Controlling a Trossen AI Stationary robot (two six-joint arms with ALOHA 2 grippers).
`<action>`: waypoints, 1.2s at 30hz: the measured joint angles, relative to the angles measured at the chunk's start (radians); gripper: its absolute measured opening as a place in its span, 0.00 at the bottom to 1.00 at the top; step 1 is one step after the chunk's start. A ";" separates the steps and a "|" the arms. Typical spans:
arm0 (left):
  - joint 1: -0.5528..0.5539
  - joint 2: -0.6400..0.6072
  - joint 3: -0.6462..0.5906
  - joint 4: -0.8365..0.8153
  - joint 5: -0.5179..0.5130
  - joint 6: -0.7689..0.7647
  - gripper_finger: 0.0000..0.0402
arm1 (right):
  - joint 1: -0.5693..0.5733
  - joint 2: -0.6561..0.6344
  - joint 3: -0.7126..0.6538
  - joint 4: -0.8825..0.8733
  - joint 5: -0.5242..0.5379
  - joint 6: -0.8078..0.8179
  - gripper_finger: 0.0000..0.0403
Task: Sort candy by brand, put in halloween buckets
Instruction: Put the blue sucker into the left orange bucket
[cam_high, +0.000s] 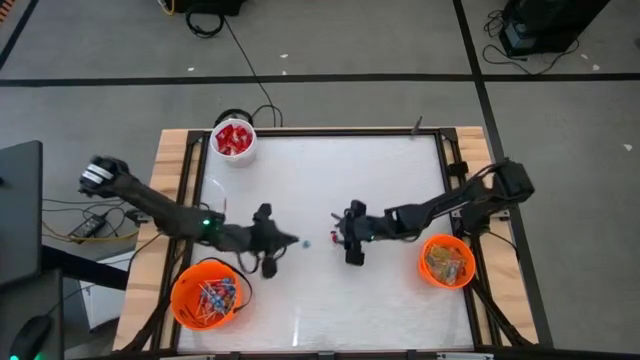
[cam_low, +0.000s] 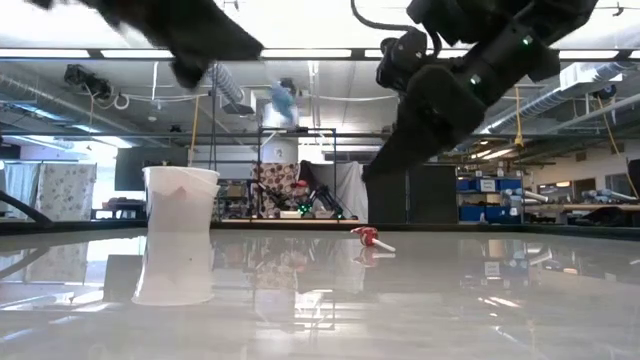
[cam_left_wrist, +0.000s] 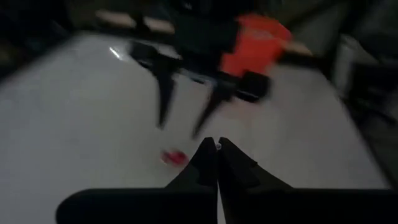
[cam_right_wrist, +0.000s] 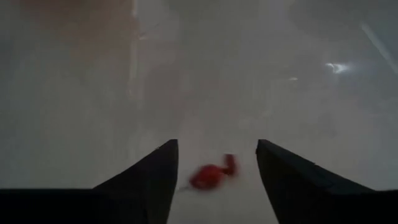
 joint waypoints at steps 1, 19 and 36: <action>-0.026 -0.030 0.034 -0.107 0.016 -0.034 0.00 | 0.015 0.022 0.001 0.023 0.000 0.000 0.57; -0.433 -0.071 0.651 -1.190 -0.004 -0.557 0.00 | 0.053 0.169 0.013 0.040 0.075 0.271 0.67; -0.581 -0.039 0.652 -1.383 0.316 -1.087 0.00 | 0.020 0.223 0.017 0.068 0.018 0.207 0.07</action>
